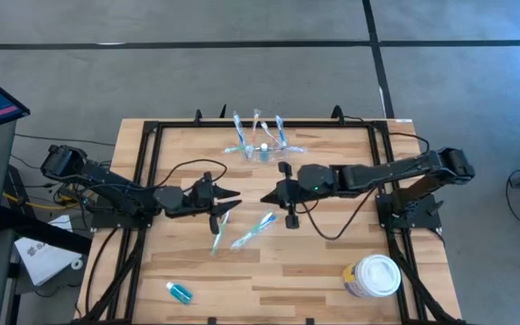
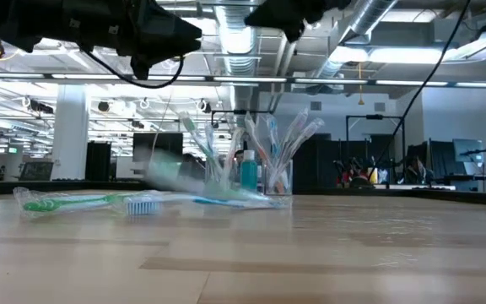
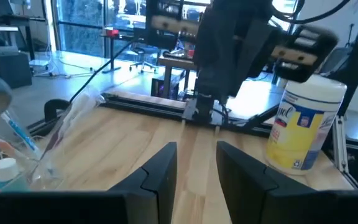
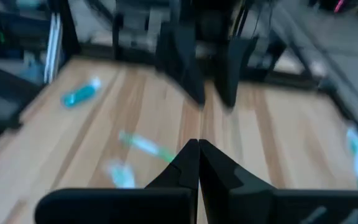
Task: Pick & Place toothbrushing station
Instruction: Put the blue toothbrush into the transparent organizer
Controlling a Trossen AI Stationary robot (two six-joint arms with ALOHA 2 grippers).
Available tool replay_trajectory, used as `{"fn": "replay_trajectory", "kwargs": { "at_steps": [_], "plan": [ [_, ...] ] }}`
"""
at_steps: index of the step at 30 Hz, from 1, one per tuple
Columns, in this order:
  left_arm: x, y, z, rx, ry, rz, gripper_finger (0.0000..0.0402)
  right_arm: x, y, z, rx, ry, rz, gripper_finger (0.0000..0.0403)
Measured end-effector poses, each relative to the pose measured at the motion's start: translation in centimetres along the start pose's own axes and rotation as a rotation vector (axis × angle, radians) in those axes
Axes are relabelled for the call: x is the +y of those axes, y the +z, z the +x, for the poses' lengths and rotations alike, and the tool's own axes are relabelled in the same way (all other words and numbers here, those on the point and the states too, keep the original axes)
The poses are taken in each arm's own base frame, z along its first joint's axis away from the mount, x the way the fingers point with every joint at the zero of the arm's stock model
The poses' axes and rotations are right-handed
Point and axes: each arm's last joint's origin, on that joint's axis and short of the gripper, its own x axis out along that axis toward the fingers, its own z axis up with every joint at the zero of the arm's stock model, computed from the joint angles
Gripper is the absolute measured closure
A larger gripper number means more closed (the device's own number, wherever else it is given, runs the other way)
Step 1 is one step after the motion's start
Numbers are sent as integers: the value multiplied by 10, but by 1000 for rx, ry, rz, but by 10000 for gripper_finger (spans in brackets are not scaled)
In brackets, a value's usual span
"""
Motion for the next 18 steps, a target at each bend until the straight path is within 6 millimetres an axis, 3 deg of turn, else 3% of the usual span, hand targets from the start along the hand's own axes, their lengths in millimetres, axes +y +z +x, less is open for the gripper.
{"fn": "replay_trajectory", "kwargs": {
  "at_steps": [7,18],
  "plan": [
    [-3,-1,-1,12,-62,2,296,7,-16,-1,159,32,20,403],
    [-5,-4,-1,48,-149,8,296,17,-43,19,308,67,10,403]
  ]
}}
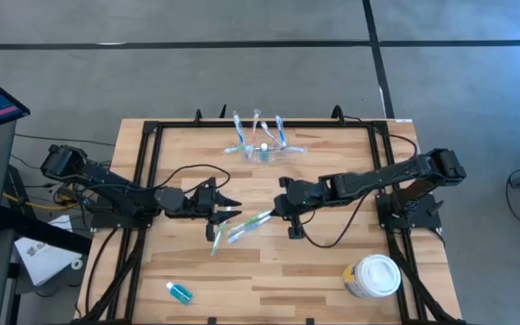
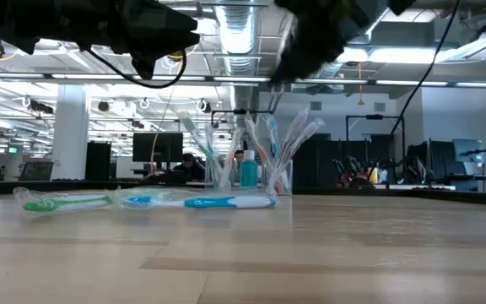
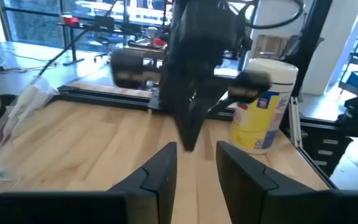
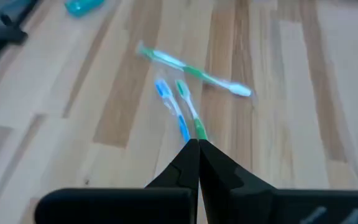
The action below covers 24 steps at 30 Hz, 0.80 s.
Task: Pick & Place toothbrushing station
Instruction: Put the blue toothbrush into the transparent organizer
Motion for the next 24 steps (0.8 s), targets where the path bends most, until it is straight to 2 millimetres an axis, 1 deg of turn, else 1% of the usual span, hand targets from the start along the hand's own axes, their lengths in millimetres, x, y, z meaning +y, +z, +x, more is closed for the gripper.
{"fn": "replay_trajectory", "kwargs": {
  "at_steps": [2,4,6,8,11,14,20,24],
  "plan": [
    [0,0,0,0,-1,0,296,0,-9,8,61,-11,-10,403],
    [0,0,0,1,0,0,296,-3,-10,22,56,-26,-13,403],
    [0,0,0,3,0,0,296,-6,-16,31,85,-29,-9,403],
    [0,-1,0,10,1,3,296,-8,-19,46,86,-20,-13,403],
    [0,-1,0,8,1,2,296,-8,-32,66,145,-10,-37,401],
    [0,-1,0,8,1,2,296,-8,-33,79,163,1,-40,387],
    [0,-3,0,27,3,8,296,-6,-20,102,140,47,-65,326],
    [0,-3,0,30,4,9,296,-4,-16,120,146,69,-94,297]
  ]
}}
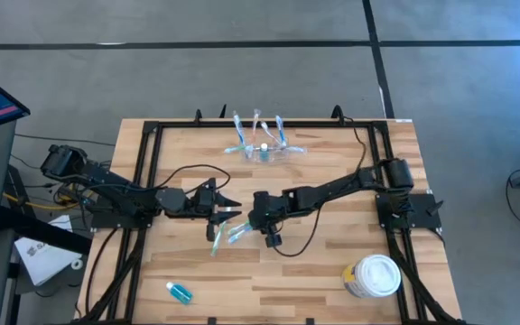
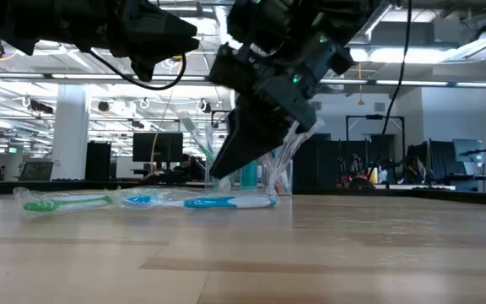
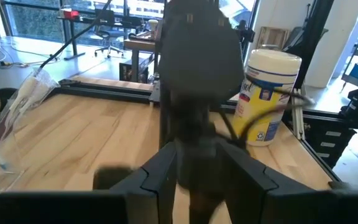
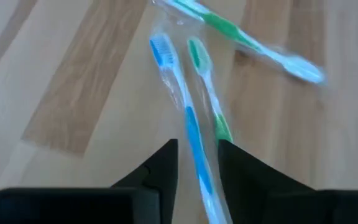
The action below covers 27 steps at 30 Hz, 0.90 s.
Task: Pick & Place toothbrushing station
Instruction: Put the blue toothbrush into the transparent organizer
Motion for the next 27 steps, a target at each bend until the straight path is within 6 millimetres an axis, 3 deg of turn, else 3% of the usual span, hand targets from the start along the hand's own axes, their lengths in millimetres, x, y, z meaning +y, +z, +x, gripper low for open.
{"fn": "replay_trajectory", "kwargs": {
  "at_steps": [12,27],
  "plan": [
    [0,0,0,-1,0,0,296,6,6,24,76,55,-56,271],
    [0,0,0,-1,0,0,296,4,10,20,60,28,-79,280]
  ]
}}
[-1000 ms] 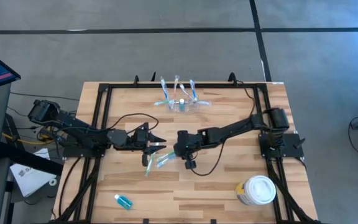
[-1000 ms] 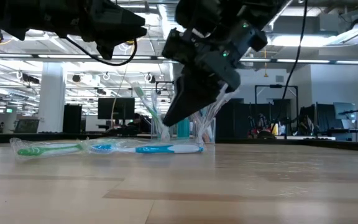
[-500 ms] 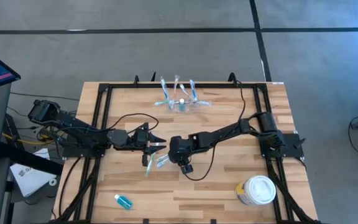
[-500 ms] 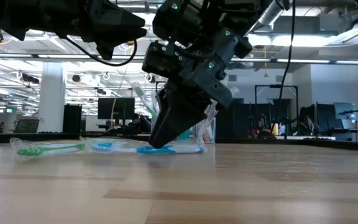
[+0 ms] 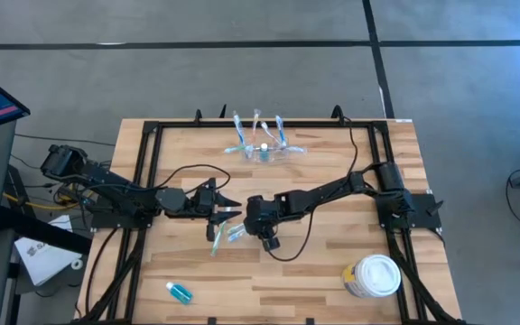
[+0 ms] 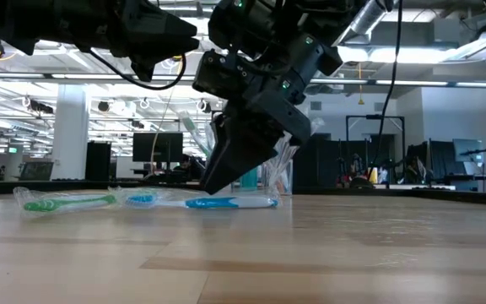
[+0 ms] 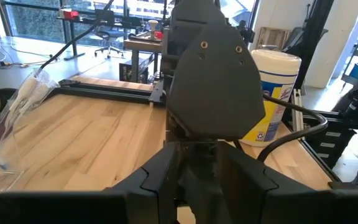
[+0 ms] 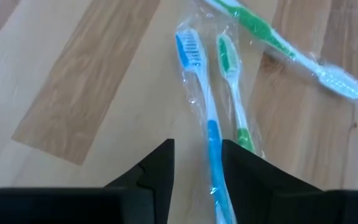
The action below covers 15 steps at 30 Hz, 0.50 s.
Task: Pick & Place toothbrushing station
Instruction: Put the blue toothbrush into the transparent organizer
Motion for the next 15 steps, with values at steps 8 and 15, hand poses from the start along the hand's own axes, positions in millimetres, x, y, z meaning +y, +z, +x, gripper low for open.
{"fn": "replay_trajectory", "kwargs": {
  "at_steps": [8,15],
  "plan": [
    [0,0,0,0,0,0,296,-6,-3,0,19,-4,5,282],
    [0,0,0,0,0,0,296,-10,-14,16,63,8,30,283]
  ]
}}
